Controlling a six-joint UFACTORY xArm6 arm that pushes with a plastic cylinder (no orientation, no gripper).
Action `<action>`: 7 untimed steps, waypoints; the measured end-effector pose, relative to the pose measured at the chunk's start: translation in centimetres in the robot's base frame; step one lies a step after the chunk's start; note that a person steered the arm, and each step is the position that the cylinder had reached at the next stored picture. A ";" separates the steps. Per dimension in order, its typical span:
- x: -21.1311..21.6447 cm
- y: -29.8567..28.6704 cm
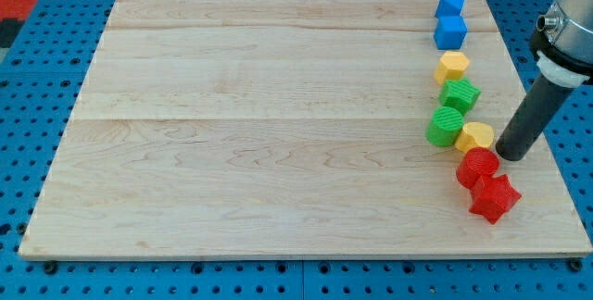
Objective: Slightly push the green circle to the right
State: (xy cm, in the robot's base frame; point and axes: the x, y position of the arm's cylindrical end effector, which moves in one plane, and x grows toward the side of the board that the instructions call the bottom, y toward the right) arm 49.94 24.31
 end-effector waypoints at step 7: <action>-9.8 1.8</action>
State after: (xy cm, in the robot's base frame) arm 40.18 26.15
